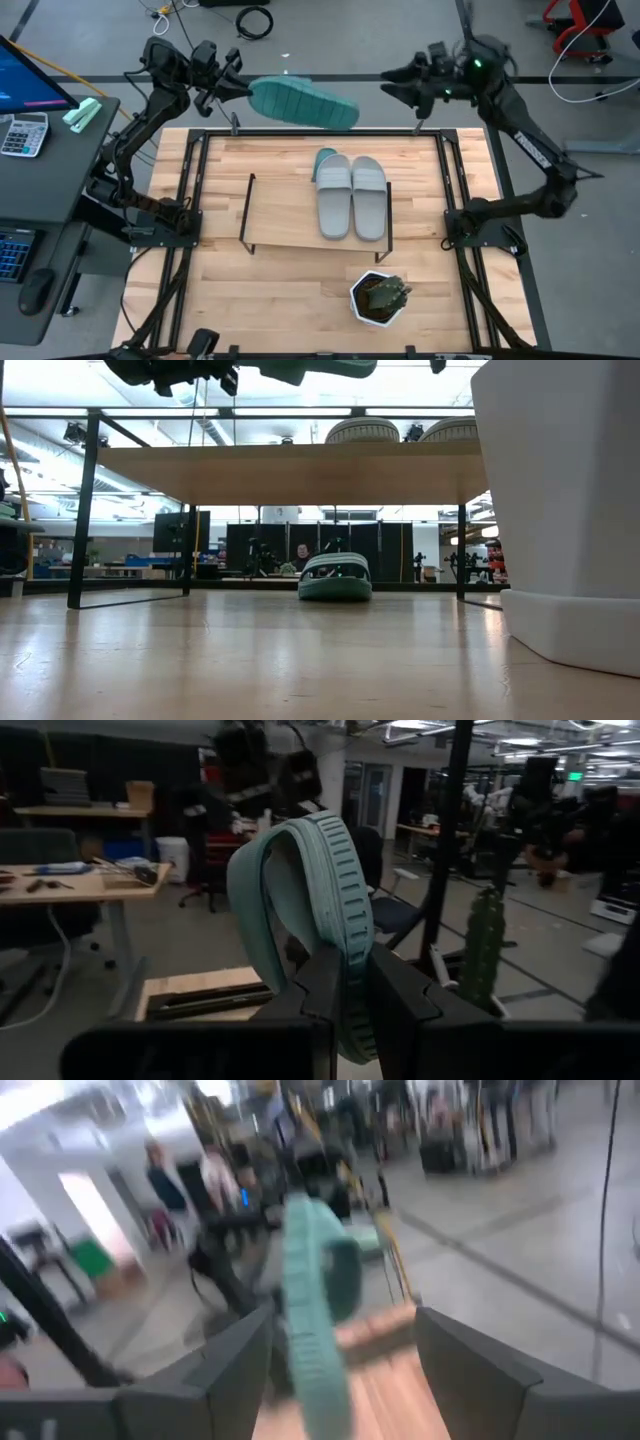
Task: Pick and place slides into the shelf
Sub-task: Put the right green slipper on the shelf
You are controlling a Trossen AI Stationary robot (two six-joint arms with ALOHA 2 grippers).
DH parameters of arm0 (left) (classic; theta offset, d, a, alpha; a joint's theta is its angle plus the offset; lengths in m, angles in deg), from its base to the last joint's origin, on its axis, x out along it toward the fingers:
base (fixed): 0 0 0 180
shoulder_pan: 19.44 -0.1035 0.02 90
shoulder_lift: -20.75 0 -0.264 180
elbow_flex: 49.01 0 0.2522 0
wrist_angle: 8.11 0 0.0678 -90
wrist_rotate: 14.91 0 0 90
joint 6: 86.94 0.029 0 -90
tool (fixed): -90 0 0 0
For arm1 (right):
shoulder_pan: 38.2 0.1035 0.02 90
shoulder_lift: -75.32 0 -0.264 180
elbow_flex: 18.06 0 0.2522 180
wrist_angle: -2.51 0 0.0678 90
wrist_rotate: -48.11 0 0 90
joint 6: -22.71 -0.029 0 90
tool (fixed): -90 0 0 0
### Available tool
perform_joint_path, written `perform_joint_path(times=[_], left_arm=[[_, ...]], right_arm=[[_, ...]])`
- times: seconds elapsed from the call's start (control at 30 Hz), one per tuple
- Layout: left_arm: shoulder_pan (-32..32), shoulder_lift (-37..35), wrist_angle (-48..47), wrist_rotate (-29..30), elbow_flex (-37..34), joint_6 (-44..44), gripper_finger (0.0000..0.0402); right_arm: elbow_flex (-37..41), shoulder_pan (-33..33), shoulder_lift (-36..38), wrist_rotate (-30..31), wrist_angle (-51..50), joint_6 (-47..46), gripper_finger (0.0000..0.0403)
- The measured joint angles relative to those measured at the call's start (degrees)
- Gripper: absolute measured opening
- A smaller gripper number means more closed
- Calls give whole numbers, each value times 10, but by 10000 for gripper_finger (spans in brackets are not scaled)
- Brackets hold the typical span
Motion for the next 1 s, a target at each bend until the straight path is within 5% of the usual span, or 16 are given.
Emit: perform_joint_path(times=[0.17, 0.4, 1.0], left_arm=[[0, 0, 0, -25, 0, 5, 38], [0, 0, 0, -18, 0, 52, 37], [-1, 0, -2, -28, 0, 30, 36]], right_arm=[[-166, 13, -99, -8, -198, 57, 248], [-305, 37, -185, -37, -291, 92, 238], [-321, 38, -194, -14, -312, 92, 236]])
